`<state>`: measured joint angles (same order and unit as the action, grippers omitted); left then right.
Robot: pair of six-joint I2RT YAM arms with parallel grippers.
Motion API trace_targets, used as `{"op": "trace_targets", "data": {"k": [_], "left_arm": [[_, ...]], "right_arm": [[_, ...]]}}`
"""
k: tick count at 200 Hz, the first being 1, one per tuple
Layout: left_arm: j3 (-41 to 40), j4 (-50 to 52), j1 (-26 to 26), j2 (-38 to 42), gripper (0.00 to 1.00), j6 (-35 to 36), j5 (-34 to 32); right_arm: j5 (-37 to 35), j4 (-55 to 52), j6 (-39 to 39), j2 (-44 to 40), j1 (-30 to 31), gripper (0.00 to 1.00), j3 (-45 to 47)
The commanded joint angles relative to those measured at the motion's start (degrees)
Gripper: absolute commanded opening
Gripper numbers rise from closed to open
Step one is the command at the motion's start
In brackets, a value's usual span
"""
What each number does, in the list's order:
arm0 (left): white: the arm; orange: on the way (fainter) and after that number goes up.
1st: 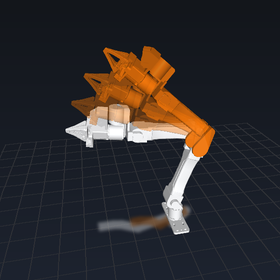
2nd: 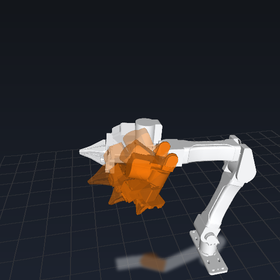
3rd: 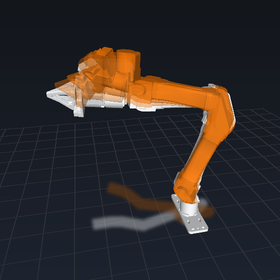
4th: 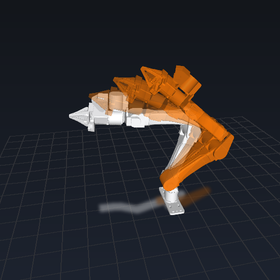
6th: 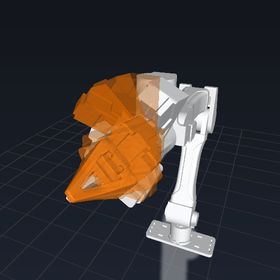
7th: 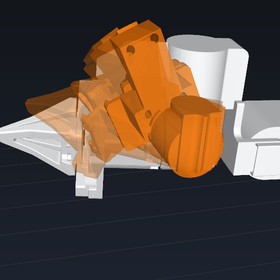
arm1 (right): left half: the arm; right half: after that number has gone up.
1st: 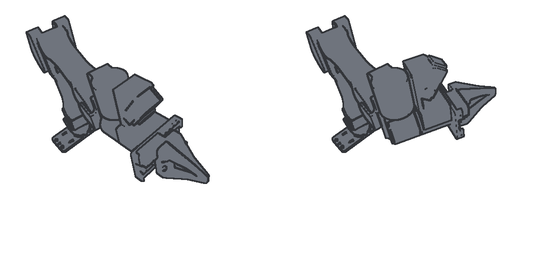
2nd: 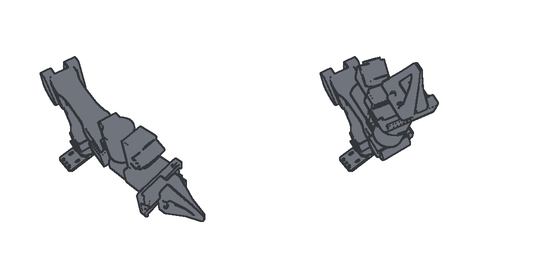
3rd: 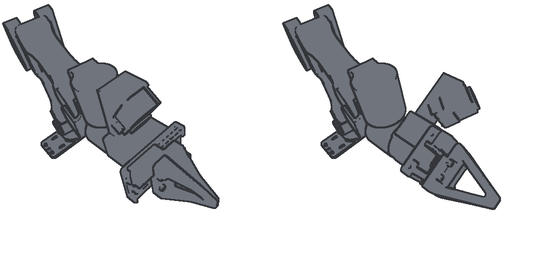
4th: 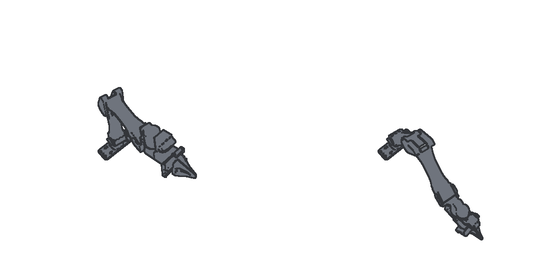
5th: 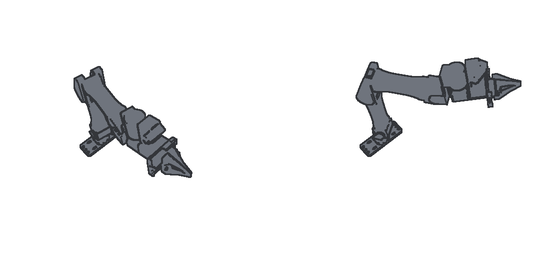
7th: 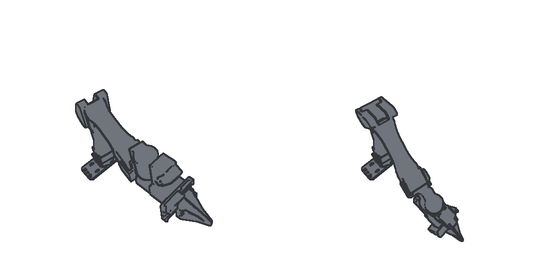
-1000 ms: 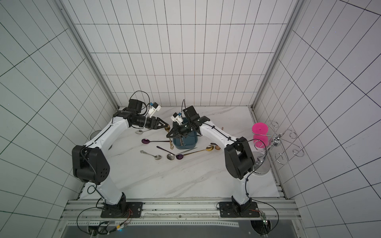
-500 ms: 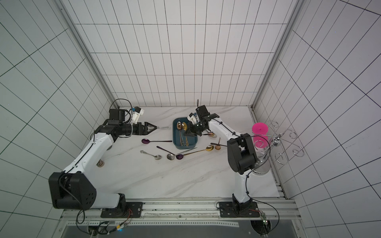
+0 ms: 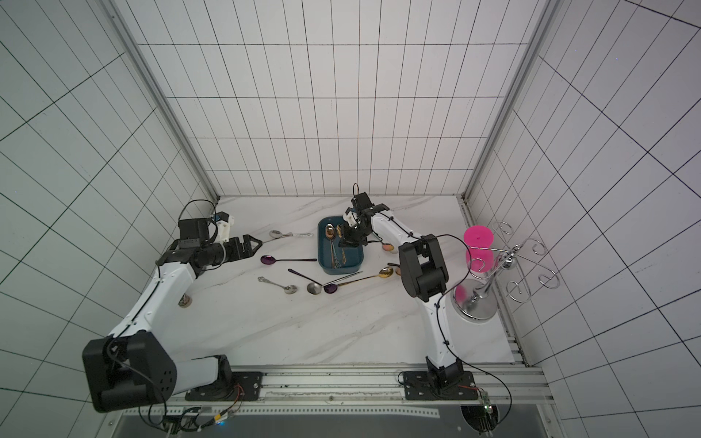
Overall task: Put the spoon into the storage box
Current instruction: Place the spoon in the storage box.
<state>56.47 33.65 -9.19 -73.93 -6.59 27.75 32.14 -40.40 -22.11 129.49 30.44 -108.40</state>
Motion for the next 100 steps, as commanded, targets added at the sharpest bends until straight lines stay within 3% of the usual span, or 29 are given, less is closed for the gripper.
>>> {"op": "trace_targets", "data": {"k": [1, 49, 100], "left_arm": [[-1.18, -1.46, -1.34, -0.47, 0.99, -0.60, -1.87], [-0.59, -1.14, -4.98, -4.55, 0.97, -2.26, 0.08], [0.72, -0.56, -5.97, -10.42, 0.91, -3.75, 2.91]], "right_arm": [[-2.61, -1.26, -0.92, 2.91, -0.12, 0.09, -4.93], [-3.57, -4.04, -1.45, 6.12, -0.17, 0.14, -9.45], [-5.85, -4.58, -0.33, 1.18, -0.28, 0.21, -6.60]]}}
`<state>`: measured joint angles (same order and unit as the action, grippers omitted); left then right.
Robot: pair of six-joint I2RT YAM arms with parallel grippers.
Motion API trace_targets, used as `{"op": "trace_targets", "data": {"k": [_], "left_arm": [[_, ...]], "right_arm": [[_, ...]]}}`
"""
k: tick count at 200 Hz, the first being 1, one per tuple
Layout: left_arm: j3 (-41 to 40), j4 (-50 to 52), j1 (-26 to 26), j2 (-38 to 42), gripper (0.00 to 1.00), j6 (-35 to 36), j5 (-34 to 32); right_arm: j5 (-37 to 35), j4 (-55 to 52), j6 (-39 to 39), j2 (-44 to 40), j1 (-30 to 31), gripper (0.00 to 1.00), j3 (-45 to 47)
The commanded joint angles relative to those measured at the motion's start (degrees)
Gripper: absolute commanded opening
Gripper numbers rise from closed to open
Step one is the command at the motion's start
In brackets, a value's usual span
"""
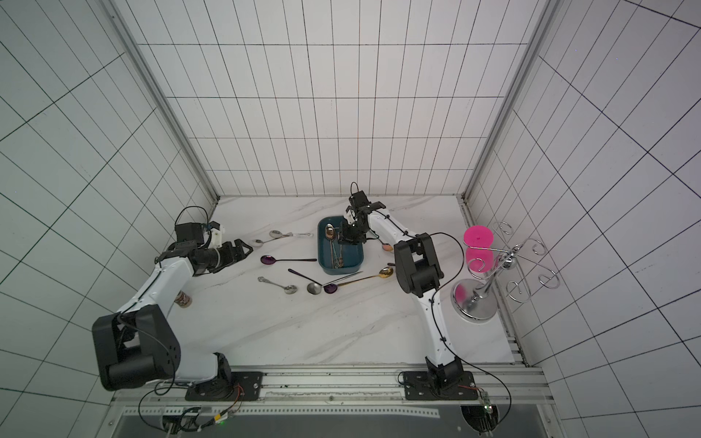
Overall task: Put the spoon into the storage box
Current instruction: Place the spoon in the storage box.
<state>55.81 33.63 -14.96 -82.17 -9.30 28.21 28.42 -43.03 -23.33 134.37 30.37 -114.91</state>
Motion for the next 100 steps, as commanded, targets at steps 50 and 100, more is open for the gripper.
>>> {"op": "trace_targets", "data": {"k": [50, 100], "left_arm": [[1.67, -1.94, -0.14, -6.47, 0.81, -3.51, 5.66], [1.53, -3.74, 0.02, -9.50, 0.73, -4.85, 7.08]], "right_arm": [[-5.05, -2.34, 2.75, -11.37, -0.33, 0.24, 4.25], [-10.06, -2.75, 6.36, -19.60, -0.74, 0.33, 10.50]]}}
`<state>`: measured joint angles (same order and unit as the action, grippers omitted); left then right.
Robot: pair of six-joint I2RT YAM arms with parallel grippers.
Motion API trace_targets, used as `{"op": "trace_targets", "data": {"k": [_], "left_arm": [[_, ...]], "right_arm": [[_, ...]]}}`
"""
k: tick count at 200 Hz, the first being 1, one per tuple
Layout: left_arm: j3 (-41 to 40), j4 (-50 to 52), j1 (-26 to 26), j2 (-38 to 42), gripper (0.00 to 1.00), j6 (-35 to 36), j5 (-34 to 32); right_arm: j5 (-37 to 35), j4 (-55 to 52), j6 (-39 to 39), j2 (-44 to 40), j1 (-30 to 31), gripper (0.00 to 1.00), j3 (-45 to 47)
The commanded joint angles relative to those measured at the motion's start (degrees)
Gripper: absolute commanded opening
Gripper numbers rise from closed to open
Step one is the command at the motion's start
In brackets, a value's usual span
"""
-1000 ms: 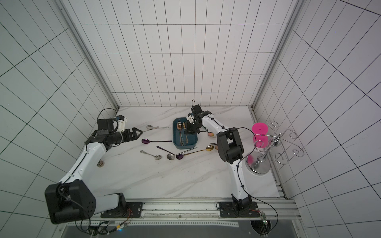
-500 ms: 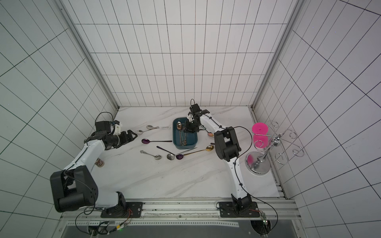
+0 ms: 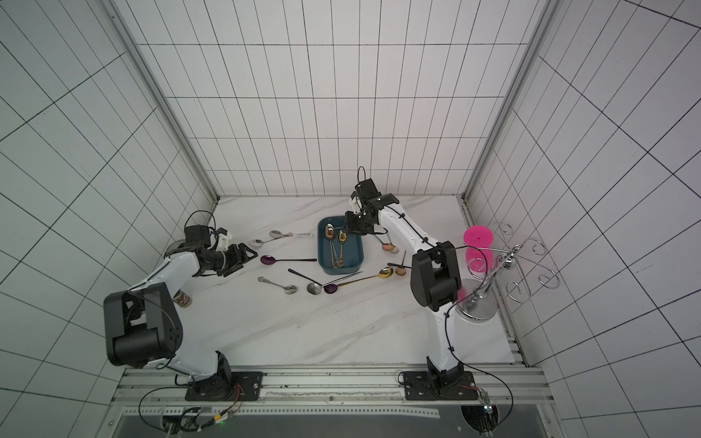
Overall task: Put the spoon into the storage box
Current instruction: Place the spoon in the storage box.
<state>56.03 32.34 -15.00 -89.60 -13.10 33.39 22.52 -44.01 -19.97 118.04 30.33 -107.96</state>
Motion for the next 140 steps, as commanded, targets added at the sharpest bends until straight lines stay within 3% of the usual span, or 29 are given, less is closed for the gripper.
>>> {"op": "trace_targets", "data": {"k": [1, 65, 140], "left_arm": [[1.34, -2.45, 0.06, -2.16, 0.73, -1.09, 1.92], [2.68, -3.18, 1.31, -6.18, 0.69, -2.32, 2.65], [6.55, -1.31, 6.70, -11.68, 0.65, -1.70, 0.80]], "right_arm": [[-4.24, -1.77, 3.04, -3.44, -0.70, 0.33, 3.64], [-10.68, -1.59, 6.23, -14.07, -2.10, 0.64, 11.95], [-18.42, 1.04, 8.82, -26.54, -4.88, 0.86, 22.45]]}}
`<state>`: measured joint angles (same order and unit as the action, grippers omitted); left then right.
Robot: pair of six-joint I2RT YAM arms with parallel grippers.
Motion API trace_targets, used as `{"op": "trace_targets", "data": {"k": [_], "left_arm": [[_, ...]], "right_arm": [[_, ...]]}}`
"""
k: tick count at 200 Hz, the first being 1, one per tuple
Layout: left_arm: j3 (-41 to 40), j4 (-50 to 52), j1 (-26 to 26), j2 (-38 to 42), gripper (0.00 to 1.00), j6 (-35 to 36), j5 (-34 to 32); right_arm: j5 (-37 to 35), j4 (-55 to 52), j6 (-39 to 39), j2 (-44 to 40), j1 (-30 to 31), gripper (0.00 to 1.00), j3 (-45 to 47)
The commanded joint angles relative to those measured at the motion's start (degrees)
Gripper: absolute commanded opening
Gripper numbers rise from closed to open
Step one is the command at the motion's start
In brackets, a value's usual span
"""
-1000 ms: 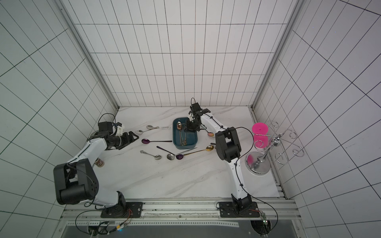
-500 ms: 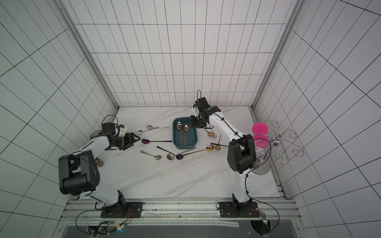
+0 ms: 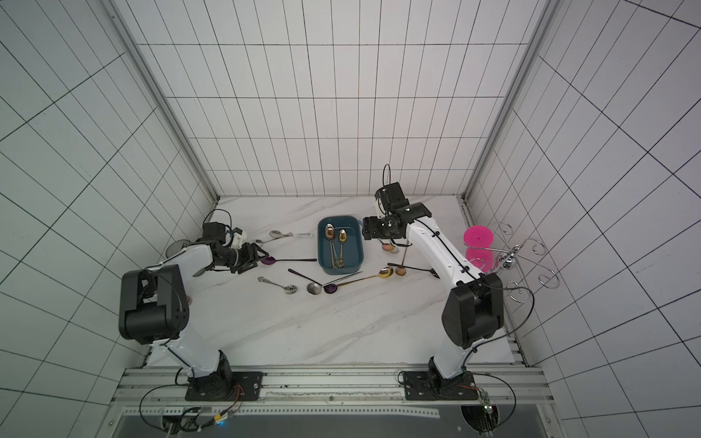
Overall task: Put the spoon into the storage box
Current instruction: Place the spoon in the storage box, then pick up the spoon from the center of the board.
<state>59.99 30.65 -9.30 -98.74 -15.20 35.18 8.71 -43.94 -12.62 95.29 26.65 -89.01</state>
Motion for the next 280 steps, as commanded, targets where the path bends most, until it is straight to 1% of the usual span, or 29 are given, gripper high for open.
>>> {"op": "trace_targets", "data": {"k": [1, 16, 31, 36, 44, 70, 85, 96, 120, 129, 136, 169, 176, 184, 199, 203, 220, 225, 246, 253, 280], "left_arm": [[2.68, 0.50, 1.06, -2.66, 0.65, 0.42, -1.08], [3.78, 1.58, 1.14, -3.46, 0.65, 0.01, -2.37], [4.21, 1.69, 1.13, -4.39, 0.64, -0.77, -3.23], [4.30, 1.73, 1.17, -4.80, 0.64, -0.96, -3.14], [4.66, 1.95, 1.18, -5.44, 0.64, -1.23, -3.17], [6.23, 3.52, 1.13, -6.83, 0.62, -1.17, -4.17], [7.07, 3.81, 1.17, -8.26, 0.61, -1.24, -3.85], [8.28, 4.61, 1.30, -9.66, 0.58, -0.96, -3.54], [12.02, 8.58, 1.28, -12.44, 0.54, 0.31, -4.57], [12.63, 8.79, 1.26, -13.36, 0.51, 0.21, -4.51], [13.10, 9.02, 1.34, -14.11, 0.50, 0.14, -4.27], [14.37, 10.21, 1.50, -15.80, 0.48, 0.57, -4.59], [14.37, 10.14, 1.59, -16.08, 0.46, 0.45, -4.55], [14.45, 10.11, 1.60, -16.65, 0.39, 0.60, -3.93], [15.08, 10.82, 1.59, -17.24, 0.33, 0.68, -3.71], [15.15, 10.83, 1.60, -17.26, 0.28, 0.81, -3.76], [14.84, 10.70, 1.65, -16.79, 0.22, 0.80, -3.98], [14.72, 10.50, 1.62, -16.75, 0.18, 0.86, -3.82], [14.69, 10.56, 1.78, -16.61, 0.13, 1.13, -3.56], [14.61, 10.69, 1.75, -16.29, 0.09, 1.23, -3.83], [14.06, 10.52, 1.84, -14.70, 0.04, 1.53, -4.19]], "right_arm": [[-4.73, 0.97, 1.47, -3.92, -1.23, 0.86, 3.63], [-7.18, 1.12, 1.69, -6.53, -1.88, 0.94, 5.52], [-8.73, 1.72, 1.99, -9.29, -2.48, 0.97, 7.53], [-8.96, 1.67, 2.20, -10.19, -2.62, 1.00, 8.03], [-9.39, 3.36, 2.67, -11.62, -2.83, 0.99, 8.88], [-9.73, 3.65, 3.22, -15.52, -4.17, 0.99, 11.17], [-7.91, 4.61, 3.05, -17.52, -5.22, 0.99, 13.23], [-5.75, 5.32, 2.77, -18.75, -6.25, 0.98, 14.50], [-4.72, 6.44, -1.11, -20.78, -8.51, 0.99, 17.63], [-3.23, 6.67, -1.99, -21.24, -9.51, 0.99, 18.32], [-1.81, 6.68, -2.03, -21.35, -10.17, 0.99, 18.68], [-0.41, 6.22, -1.74, -23.04, -10.73, 0.99, 19.57], [-0.25, 6.66, -1.51, -23.68, -10.71, 0.99, 19.98], [-0.31, 7.07, -1.19, -24.20, -10.68, 0.98, 20.32], [-1.25, 6.95, -0.65, -24.75, -10.66, 0.99, 20.24], [-1.57, 6.93, -0.60, -24.87, -10.66, 0.99, 20.30], [-1.73, 7.11, -0.50, -24.97, -10.69, 0.99, 20.93], [-1.54, 7.15, -0.43, -24.84, -10.66, 0.99, 21.05], [-1.43, 7.02, -0.39, -24.45, -10.70, 0.99, 20.82], [-1.42, 7.03, -0.47, -24.45, -10.66, 0.99, 20.81], [-0.24, 7.20, -0.14, -24.01, -10.67, 0.98, 20.76]]}}
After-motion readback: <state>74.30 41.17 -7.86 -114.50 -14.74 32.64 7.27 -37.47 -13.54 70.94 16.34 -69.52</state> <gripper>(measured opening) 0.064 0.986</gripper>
